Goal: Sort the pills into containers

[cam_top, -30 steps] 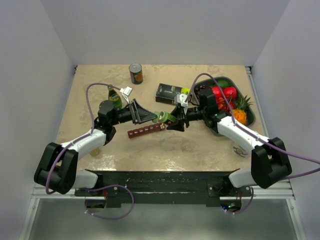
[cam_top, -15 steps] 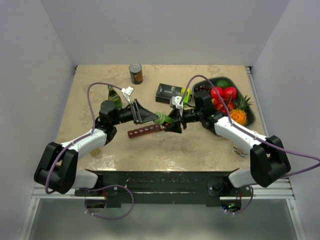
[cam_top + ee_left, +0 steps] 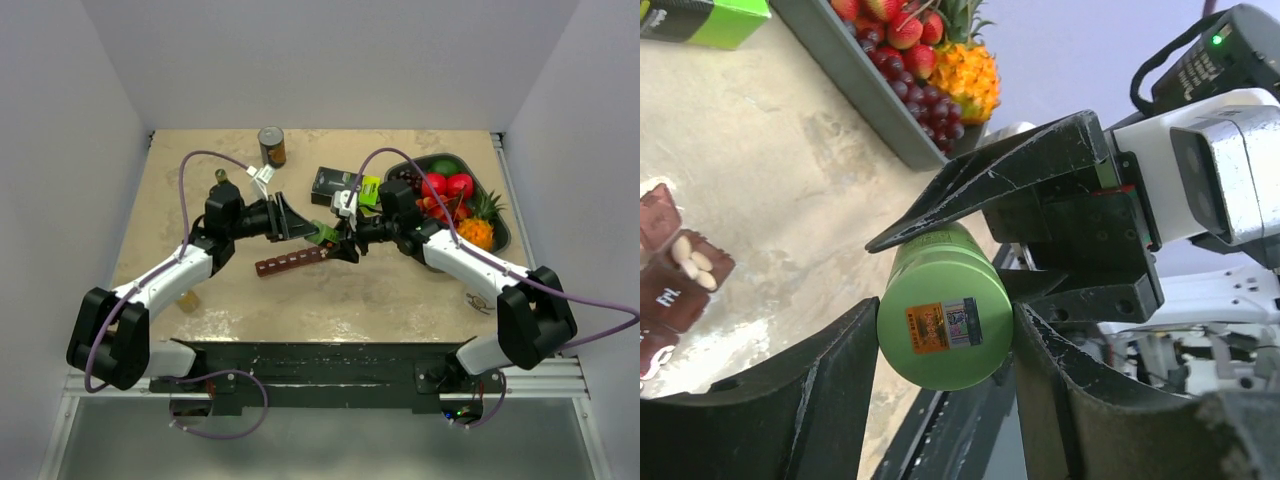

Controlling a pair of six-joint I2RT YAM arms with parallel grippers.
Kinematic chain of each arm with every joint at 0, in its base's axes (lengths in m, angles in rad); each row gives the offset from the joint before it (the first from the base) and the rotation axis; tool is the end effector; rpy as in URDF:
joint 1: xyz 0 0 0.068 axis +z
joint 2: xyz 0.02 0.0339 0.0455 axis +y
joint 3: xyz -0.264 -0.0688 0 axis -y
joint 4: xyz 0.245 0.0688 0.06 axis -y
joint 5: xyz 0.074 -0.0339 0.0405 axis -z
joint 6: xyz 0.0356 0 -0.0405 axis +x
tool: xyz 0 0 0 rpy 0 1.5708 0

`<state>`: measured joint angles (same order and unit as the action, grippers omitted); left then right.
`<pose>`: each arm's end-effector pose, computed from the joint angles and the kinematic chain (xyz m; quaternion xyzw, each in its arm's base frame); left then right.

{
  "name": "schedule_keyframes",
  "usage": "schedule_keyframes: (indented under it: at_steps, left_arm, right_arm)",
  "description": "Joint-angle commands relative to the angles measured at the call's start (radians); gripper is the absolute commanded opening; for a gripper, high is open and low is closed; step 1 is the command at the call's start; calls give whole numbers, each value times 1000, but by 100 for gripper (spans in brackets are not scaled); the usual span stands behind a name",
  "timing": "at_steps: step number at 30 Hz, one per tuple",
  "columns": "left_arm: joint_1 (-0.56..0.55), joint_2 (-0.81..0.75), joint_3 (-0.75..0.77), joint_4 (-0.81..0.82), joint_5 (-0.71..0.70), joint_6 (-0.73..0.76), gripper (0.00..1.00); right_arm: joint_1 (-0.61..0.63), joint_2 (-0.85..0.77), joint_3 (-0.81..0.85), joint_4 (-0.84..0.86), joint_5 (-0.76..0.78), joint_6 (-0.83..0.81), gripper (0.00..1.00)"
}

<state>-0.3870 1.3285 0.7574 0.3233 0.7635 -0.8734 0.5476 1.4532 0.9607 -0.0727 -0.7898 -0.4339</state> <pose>0.2610 -0.1330 0.2634 0.0458 0.7658 -0.5734 0.2873 0.2574 0.1866 0.2596 -0.5447 0.6260 0.3618 0.4249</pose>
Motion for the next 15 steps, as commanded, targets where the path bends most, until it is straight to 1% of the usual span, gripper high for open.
schedule_keyframes:
  at_steps: [1, 3, 11, 12, 15]
  left_arm:
    - [-13, -8, 74, -131, -43, 132, 9]
    - [-24, 0, 80, -141, -43, 142, 9]
    - [-92, 40, 111, -162, -64, 182, 8]
    - [-92, 41, 114, -165, -66, 186, 8]
    - [-93, 43, 132, -211, -70, 241, 8]
  right_arm:
    - [23, -8, 55, 7, -6, -20, 1]
    - [22, -13, 55, 13, -15, -13, 1]
    - [23, -7, 41, 68, -78, 101, 1]
    - [20, -4, 39, 101, -100, 125, 1]
    - [18, -1, 38, 120, -127, 155, 1]
